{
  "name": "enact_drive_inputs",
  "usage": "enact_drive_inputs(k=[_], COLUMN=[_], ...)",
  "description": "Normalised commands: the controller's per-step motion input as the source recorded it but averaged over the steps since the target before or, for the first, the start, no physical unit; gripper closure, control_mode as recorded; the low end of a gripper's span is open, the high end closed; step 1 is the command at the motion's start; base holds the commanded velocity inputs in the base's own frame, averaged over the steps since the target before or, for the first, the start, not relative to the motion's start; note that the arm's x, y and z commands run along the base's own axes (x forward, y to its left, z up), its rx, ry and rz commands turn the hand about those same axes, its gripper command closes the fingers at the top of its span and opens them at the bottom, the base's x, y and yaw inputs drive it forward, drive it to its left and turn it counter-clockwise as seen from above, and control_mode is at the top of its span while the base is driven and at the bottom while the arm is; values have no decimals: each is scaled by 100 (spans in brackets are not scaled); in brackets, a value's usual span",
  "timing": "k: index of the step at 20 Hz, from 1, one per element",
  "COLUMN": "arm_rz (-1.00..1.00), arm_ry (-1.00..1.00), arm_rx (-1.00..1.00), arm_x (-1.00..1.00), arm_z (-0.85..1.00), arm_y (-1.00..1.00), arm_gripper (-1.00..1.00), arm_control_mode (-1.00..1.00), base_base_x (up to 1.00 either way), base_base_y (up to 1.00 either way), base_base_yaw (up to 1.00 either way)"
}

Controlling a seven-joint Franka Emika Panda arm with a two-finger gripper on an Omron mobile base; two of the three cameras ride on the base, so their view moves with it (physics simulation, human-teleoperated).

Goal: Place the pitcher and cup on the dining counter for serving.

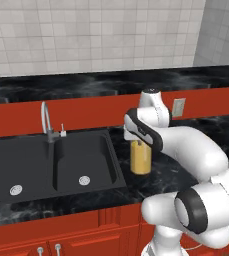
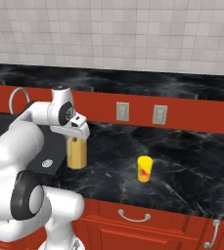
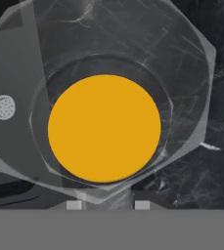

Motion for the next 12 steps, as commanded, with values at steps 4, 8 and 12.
enact_drive_inputs(k=[4, 8, 12], arm_rz=[0, 0, 0], arm_ry=[0, -11, -23], arm_rx=[0, 0, 1], arm_x=[-11, -41, -66], arm_z=[4, 31, 81], arm_y=[0, 0, 0], arm_gripper=[100, 100, 100], arm_control_mode=[-100, -100, -100], base_base_x=[0, 0, 0], base_base_y=[0, 0, 0], base_base_yaw=[0, 0, 0])
